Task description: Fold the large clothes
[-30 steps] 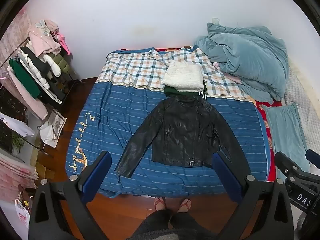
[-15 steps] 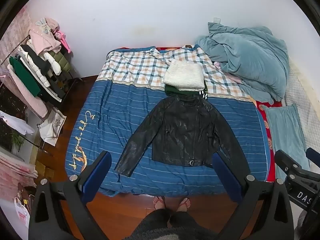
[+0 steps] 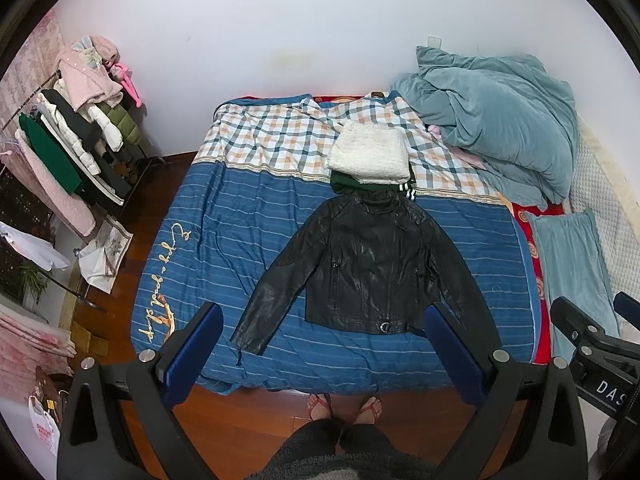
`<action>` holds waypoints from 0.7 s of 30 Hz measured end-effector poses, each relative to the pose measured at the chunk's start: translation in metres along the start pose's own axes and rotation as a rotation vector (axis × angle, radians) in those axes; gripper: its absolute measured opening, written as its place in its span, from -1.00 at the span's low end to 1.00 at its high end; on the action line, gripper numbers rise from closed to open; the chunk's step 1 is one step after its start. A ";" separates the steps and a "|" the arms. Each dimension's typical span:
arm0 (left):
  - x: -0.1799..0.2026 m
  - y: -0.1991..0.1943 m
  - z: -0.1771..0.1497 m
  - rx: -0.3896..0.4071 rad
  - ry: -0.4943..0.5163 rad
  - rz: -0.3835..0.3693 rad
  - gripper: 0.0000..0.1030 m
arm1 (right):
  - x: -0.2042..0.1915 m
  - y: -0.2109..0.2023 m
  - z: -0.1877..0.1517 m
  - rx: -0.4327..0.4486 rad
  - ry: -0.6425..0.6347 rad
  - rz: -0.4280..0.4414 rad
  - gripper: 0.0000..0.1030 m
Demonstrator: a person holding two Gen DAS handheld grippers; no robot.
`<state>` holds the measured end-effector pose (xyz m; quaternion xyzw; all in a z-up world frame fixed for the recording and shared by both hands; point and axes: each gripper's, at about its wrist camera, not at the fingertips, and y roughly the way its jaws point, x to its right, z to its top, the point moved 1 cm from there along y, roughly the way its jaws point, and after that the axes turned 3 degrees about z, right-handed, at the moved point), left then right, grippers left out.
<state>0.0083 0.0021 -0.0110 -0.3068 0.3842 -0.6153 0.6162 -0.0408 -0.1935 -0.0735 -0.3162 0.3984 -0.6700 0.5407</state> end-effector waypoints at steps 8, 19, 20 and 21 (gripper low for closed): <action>0.000 0.000 0.000 0.001 0.000 -0.002 0.99 | -0.002 -0.003 0.004 0.004 -0.004 -0.002 1.00; 0.000 0.000 0.000 0.000 -0.002 -0.003 0.99 | -0.005 -0.004 0.005 0.007 -0.004 -0.002 1.00; -0.002 0.000 -0.001 0.001 -0.003 -0.003 0.99 | -0.004 -0.004 0.005 0.007 -0.004 -0.002 1.00; -0.002 0.000 -0.002 0.001 -0.003 -0.003 0.99 | -0.005 -0.004 0.007 0.007 -0.005 -0.002 1.00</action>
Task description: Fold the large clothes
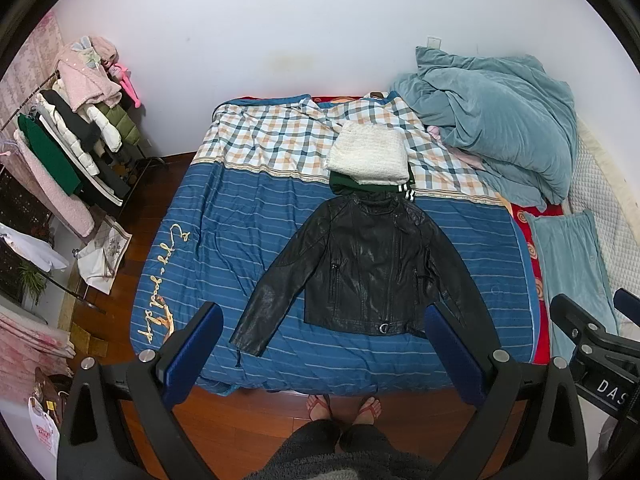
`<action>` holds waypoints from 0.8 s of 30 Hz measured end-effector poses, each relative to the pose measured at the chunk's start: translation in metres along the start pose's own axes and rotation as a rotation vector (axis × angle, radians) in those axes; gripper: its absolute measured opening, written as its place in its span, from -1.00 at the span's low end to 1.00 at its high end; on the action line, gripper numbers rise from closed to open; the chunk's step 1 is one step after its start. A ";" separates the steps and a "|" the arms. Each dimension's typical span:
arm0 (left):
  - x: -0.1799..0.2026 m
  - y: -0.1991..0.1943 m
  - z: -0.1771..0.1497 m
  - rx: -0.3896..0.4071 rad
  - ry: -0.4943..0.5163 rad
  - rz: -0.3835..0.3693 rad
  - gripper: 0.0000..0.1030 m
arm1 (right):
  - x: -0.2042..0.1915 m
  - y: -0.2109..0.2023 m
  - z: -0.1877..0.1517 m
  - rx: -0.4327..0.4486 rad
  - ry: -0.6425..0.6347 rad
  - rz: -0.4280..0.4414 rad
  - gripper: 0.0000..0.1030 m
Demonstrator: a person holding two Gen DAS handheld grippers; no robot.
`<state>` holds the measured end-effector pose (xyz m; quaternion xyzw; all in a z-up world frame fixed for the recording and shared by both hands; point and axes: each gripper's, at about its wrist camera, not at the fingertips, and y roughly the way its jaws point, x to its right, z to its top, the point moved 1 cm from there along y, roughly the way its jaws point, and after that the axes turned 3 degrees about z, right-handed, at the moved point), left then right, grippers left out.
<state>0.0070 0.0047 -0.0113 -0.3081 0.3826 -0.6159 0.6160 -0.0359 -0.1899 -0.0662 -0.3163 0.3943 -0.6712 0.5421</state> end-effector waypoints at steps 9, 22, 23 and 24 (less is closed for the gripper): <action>0.000 0.000 0.000 0.000 0.000 0.001 0.99 | 0.000 -0.002 0.011 0.002 0.000 0.000 1.00; -0.002 0.000 0.003 0.000 -0.001 -0.001 0.99 | -0.001 -0.002 0.008 0.005 -0.002 -0.003 1.00; -0.002 0.000 0.003 0.002 -0.001 0.000 0.99 | -0.001 -0.001 0.007 0.005 0.000 -0.001 1.00; -0.002 0.000 0.003 0.001 0.000 -0.001 0.99 | -0.001 -0.001 0.007 0.004 0.000 0.001 1.00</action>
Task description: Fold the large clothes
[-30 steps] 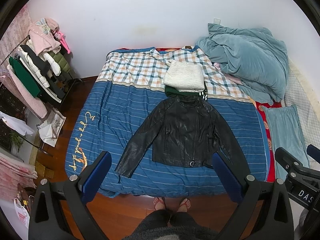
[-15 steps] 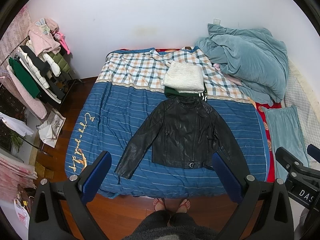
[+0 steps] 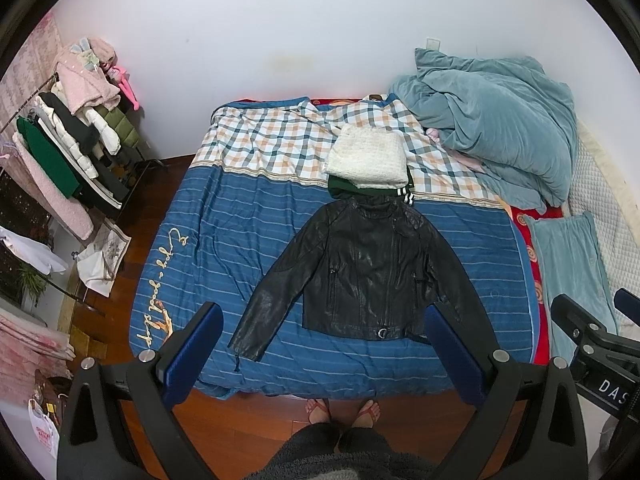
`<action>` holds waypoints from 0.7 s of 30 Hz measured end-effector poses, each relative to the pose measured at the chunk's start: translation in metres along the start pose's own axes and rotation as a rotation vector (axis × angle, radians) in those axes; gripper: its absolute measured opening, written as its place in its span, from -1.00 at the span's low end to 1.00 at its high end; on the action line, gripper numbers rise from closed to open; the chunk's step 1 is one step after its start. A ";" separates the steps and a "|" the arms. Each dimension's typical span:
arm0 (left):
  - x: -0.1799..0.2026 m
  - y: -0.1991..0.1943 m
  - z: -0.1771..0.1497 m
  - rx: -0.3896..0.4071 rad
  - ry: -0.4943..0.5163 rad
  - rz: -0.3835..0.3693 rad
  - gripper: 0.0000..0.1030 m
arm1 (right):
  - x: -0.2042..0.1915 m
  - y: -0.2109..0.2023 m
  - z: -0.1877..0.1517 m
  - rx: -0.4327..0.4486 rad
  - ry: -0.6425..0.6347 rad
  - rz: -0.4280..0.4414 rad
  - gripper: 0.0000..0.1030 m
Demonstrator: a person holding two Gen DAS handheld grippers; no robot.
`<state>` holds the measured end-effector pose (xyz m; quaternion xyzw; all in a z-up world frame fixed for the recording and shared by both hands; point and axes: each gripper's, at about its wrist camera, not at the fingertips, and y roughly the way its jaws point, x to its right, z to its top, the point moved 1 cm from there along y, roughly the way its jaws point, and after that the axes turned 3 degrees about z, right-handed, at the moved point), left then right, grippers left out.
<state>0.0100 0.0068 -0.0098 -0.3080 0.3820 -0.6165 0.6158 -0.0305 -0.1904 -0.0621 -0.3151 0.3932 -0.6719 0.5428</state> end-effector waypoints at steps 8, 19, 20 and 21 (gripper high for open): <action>0.007 0.001 0.027 0.000 0.004 -0.004 0.99 | 0.000 0.002 0.008 0.002 -0.001 -0.002 1.00; 0.010 0.002 0.027 0.004 0.004 -0.004 0.99 | 0.001 0.003 0.010 0.002 0.000 0.000 1.00; 0.011 0.003 0.031 0.001 0.008 -0.005 0.99 | 0.001 0.004 0.010 0.002 0.001 0.001 1.00; 0.011 0.003 0.028 0.001 0.008 -0.006 0.99 | 0.001 0.005 0.013 0.001 0.002 0.001 1.00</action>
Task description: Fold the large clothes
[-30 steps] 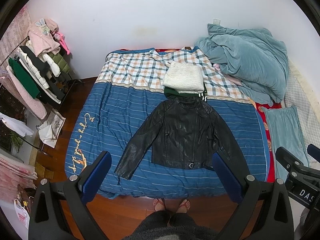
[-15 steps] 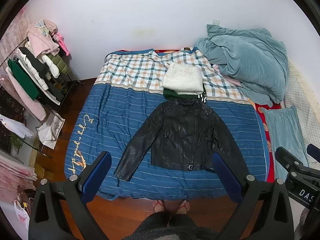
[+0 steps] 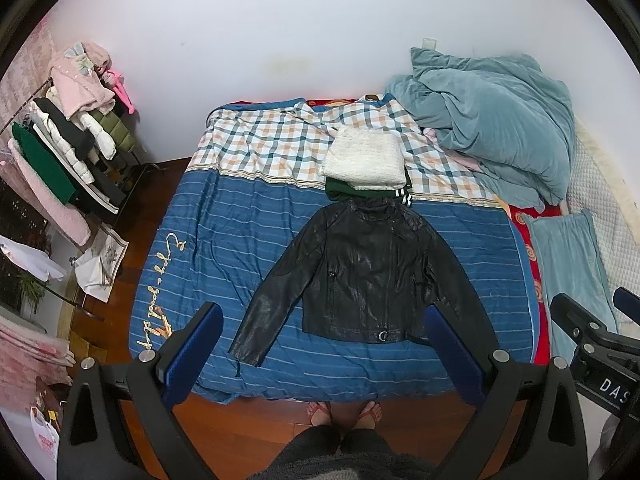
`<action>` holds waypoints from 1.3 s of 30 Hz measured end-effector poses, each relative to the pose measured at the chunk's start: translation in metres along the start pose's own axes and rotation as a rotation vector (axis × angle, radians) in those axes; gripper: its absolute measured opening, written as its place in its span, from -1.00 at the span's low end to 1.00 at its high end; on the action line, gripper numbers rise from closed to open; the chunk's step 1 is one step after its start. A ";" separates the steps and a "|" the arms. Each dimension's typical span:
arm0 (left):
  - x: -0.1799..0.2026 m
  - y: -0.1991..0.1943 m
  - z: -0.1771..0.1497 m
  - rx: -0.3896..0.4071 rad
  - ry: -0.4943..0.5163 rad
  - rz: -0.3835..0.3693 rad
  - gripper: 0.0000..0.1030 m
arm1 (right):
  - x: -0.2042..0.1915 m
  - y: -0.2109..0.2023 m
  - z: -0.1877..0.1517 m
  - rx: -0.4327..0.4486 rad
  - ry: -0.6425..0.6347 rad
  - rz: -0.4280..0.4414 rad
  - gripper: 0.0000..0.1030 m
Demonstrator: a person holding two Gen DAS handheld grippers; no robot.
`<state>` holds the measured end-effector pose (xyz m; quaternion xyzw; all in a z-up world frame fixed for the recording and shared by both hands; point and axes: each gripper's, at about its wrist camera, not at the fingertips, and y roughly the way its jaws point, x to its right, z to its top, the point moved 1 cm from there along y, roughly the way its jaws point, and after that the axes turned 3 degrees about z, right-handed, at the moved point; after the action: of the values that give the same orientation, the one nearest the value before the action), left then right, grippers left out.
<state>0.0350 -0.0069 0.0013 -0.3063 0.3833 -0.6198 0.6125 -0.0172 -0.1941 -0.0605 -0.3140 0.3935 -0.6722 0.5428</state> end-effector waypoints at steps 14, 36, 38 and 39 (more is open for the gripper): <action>0.006 0.120 0.011 0.092 0.078 0.148 1.00 | 0.103 0.102 -0.024 -0.025 0.414 -0.024 1.00; 0.147 0.492 -0.071 -0.427 0.162 0.327 1.00 | 0.289 0.595 -0.328 -0.311 1.665 0.265 0.76; 0.159 0.503 -0.077 -0.436 0.176 0.316 1.00 | 0.299 0.600 -0.332 -0.254 1.716 0.252 0.59; 0.167 0.510 -0.079 -0.437 0.186 0.306 1.00 | 0.303 0.600 -0.334 -0.221 1.744 0.228 0.48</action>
<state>0.2250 -0.1422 -0.4886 -0.3115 0.6043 -0.4482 0.5805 -0.0766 -0.4878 -0.7487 0.3008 0.7587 -0.5722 0.0801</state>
